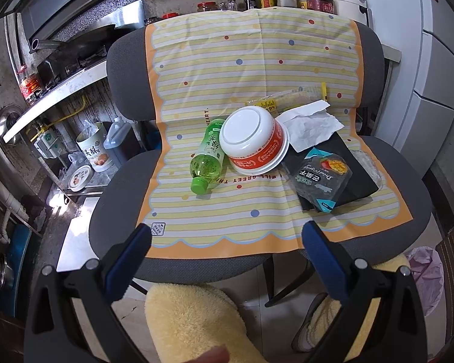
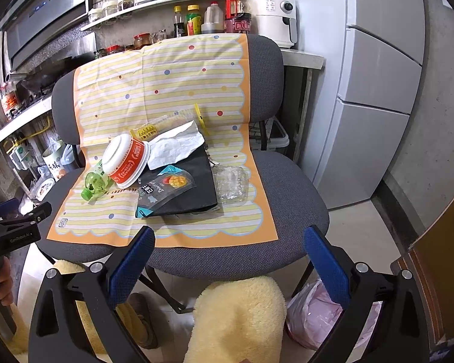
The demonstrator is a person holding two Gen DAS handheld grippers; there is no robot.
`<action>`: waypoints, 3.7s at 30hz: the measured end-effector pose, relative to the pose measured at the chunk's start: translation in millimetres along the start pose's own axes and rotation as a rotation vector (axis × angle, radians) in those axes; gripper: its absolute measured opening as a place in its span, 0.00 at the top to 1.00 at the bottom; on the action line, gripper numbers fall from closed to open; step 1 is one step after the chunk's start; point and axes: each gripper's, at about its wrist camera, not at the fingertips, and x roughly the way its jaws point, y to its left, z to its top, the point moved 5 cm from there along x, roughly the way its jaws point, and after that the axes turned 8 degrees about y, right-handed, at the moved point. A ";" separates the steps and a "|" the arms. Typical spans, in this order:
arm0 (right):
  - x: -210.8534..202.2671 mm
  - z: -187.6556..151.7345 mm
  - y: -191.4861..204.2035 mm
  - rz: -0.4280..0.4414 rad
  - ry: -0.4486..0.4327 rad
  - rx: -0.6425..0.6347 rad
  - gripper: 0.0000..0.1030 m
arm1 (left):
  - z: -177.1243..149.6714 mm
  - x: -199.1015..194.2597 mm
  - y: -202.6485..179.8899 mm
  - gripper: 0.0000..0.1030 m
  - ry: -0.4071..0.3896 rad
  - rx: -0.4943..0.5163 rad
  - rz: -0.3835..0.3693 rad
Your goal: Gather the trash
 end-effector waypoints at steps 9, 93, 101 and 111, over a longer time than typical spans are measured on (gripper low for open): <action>0.5 0.4 -0.6 -0.004 0.002 0.002 0.06 | 1.6 -0.9 -0.9 0.06 0.002 -0.002 -0.002; 160.8 70.8 101.7 0.269 0.082 -0.221 0.09 | 29.8 122.7 56.7 0.06 0.124 -0.071 0.027; 198.0 101.4 136.4 0.398 0.122 -0.251 0.44 | 75.5 147.0 58.4 0.15 0.103 -0.045 0.045; 253.2 116.8 178.4 0.535 0.232 -0.304 0.67 | 113.1 191.3 62.8 0.47 0.128 -0.012 0.078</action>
